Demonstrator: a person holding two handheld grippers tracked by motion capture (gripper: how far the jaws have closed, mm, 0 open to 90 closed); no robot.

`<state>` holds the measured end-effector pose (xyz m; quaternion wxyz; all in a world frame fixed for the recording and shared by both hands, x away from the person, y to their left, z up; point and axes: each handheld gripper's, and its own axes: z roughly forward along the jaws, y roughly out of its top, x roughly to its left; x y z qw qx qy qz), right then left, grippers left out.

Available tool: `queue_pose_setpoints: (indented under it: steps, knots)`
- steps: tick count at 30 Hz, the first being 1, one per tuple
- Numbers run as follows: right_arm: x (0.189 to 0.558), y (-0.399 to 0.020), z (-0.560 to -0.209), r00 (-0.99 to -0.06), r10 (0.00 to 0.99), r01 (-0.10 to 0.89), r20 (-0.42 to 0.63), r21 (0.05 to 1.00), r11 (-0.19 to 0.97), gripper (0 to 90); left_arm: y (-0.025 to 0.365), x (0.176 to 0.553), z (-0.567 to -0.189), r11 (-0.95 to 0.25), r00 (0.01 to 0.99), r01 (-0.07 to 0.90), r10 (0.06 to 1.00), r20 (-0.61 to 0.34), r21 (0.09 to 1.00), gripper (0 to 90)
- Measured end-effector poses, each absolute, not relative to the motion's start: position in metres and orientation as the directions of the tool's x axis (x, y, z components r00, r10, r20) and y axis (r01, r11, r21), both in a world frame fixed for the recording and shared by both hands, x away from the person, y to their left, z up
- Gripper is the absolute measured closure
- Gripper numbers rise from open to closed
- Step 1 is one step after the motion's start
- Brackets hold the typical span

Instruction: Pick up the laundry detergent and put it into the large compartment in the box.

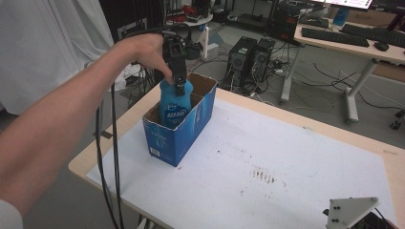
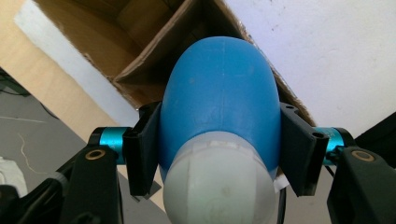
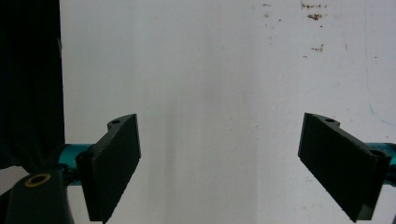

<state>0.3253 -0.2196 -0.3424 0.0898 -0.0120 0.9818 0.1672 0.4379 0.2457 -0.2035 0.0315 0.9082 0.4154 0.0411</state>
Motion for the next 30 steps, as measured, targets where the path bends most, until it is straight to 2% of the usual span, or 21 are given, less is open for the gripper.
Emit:
queue_pose_setpoints:
  steps: [8,20,30]
  knots:
    - [0.325,-0.218,-0.346,-0.985,0.003,-0.053,-0.172,0.321,0.946,12.3,0.248,0.439,-0.226,-0.700,0.697,0.712,0.714,0.060,0.061,38.2]
    - [0.325,-0.217,-0.347,-0.985,0.004,-0.050,-0.171,0.315,0.948,12.3,0.248,0.436,-0.256,-0.736,0.735,0.673,0.677,0.050,0.066,38.1]
    - [0.325,-0.217,-0.349,-0.986,0.008,-0.046,-0.168,0.312,0.949,12.3,0.250,0.435,-0.267,-0.750,0.749,0.656,0.661,0.050,0.084,38.1]
